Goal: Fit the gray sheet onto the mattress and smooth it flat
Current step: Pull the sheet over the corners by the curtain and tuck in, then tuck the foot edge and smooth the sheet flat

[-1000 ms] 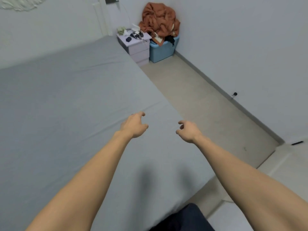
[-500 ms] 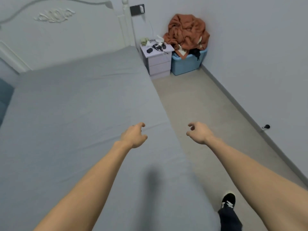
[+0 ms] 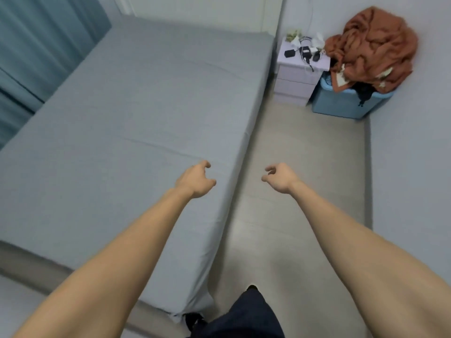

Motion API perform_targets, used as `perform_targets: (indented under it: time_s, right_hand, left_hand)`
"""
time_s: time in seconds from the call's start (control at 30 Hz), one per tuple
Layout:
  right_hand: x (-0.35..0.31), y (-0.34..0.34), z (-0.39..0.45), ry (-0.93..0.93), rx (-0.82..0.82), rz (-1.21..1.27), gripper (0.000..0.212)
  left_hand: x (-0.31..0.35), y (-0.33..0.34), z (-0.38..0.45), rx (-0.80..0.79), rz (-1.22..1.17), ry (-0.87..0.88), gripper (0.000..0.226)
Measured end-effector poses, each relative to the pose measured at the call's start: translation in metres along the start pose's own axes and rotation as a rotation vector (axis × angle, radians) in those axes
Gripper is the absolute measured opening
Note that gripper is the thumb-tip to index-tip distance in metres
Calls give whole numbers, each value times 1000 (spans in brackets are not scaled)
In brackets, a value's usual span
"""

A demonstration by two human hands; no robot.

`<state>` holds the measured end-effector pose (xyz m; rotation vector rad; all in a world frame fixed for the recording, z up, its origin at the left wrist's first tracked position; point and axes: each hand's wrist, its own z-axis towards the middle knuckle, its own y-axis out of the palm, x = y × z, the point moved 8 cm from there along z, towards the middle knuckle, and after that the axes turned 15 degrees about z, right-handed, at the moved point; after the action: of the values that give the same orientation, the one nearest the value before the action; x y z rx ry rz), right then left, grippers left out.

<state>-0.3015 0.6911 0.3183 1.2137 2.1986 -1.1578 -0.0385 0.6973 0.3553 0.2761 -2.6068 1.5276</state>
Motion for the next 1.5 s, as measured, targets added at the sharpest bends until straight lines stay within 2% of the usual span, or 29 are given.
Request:
perform_targets:
  time_s: [0.17, 0.47, 0.7, 0.8, 0.93, 1.03, 1.2, 1.3, 1.4, 1.5]
  right_hand:
    - [22, -28, -14, -31, -28, -62, 50]
    - [-16, -43, -61, -288, -55, -226, 48]
    - [-18, 13, -62, -373, -418, -460, 55]
    - [-13, 41, -55, -402, -579, -548, 58]
    - [-11, 64, -50, -592, -757, -664, 57]
    - [0, 50, -51, -733, -835, -721, 56]
    - [11, 7, -37, -780, -913, -799, 58]
    - [5, -27, -17, -771, -916, -755, 59]
    - [-2, -91, 28, -714, -845, -709, 60]
    - [-19, -182, 89, -620, -684, -656, 61]
  left_hand:
    - [6, 9, -35, 29, -61, -92, 63]
    - [10, 37, -70, 134, -106, -172, 61]
    - [16, 69, -124, 179, -303, -329, 56]
    - [7, 87, -155, 208, -418, -455, 52]
    - [6, 124, -220, 292, -547, -771, 47]
    - [46, 159, -259, 346, -622, -971, 50]
    - [119, 196, -290, 297, -673, -1159, 61]
    - [144, 187, -274, 275, -674, -1153, 64]
    - [165, 148, -210, 265, -654, -1022, 61]
    - [197, 86, -99, 293, -656, -799, 48]
